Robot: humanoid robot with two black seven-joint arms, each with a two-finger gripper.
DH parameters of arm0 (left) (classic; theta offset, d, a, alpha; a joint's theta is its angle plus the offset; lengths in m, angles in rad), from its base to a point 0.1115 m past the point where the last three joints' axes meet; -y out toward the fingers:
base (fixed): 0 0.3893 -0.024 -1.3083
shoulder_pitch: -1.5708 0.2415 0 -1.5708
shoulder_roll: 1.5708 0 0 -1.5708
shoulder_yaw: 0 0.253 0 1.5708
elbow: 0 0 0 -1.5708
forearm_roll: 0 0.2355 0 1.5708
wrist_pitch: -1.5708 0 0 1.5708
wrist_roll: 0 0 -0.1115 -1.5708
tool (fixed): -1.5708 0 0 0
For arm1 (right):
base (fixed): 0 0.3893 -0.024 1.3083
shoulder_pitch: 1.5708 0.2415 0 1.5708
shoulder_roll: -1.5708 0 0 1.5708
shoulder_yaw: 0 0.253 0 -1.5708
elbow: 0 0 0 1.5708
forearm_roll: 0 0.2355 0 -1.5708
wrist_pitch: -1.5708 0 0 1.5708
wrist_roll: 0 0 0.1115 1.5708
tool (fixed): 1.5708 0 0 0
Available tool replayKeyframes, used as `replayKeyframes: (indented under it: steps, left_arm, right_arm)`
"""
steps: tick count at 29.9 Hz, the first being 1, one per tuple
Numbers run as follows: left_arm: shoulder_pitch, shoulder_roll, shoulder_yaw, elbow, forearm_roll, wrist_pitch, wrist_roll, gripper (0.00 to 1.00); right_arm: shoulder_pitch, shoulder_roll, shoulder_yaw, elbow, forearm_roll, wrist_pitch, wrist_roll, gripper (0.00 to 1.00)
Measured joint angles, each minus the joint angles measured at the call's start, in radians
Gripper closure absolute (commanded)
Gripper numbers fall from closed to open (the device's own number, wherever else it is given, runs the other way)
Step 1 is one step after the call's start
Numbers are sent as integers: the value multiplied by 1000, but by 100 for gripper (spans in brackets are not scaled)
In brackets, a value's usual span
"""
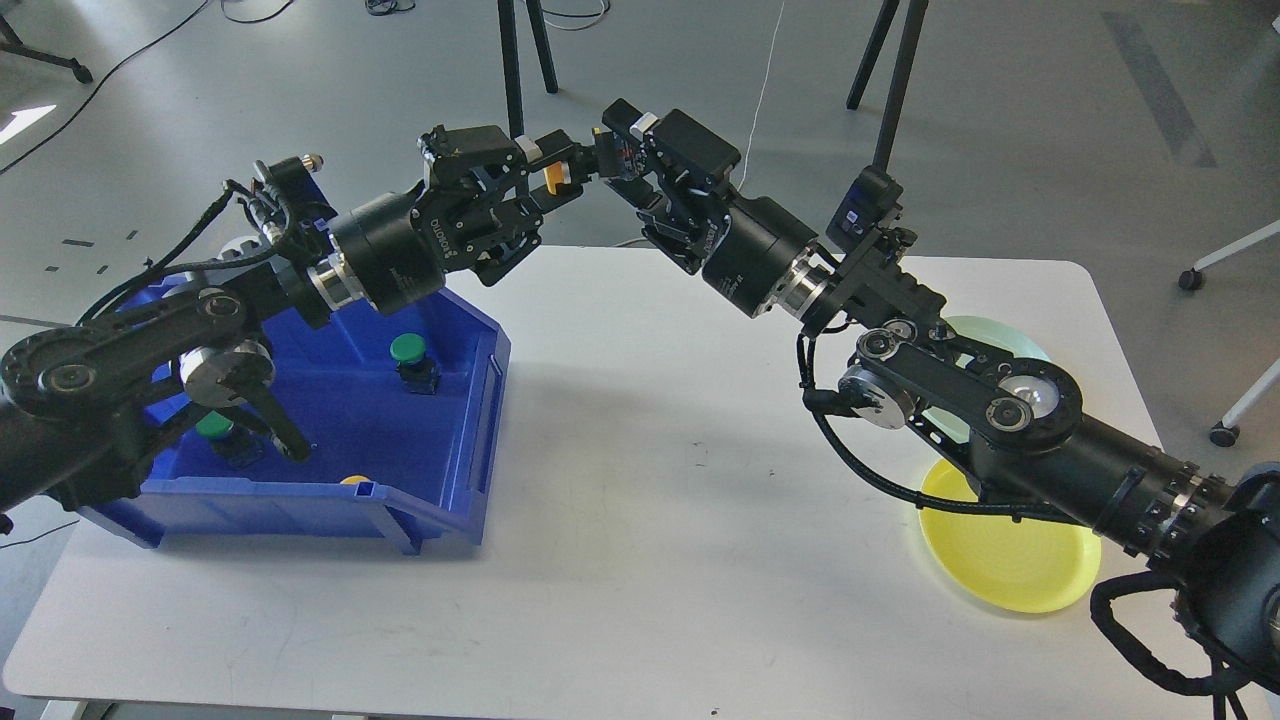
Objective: Pass button and place on color plate
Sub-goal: 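Grasp the button with the right gripper and release the left gripper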
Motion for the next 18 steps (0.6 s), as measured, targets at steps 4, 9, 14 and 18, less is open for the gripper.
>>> replayKeyframes:
  steps: [4,9,14,18]
  left_arm:
    - [0,0,0,0,0,0,0,84]
    - [0,0,0,0,0,0,0,84]
    - [0,0,0,0,0,0,0,84]
    - [0,0,0,0,0,0,0,84]
  right_arm:
    - [2,3,-2,0,0,2,0,36]
    - [2,2,-3,0,0,3,0,39]
    - [0,-2,0,0,0,-4,0,42]
    - [-1,-6,1,0,0,-5,0,44]
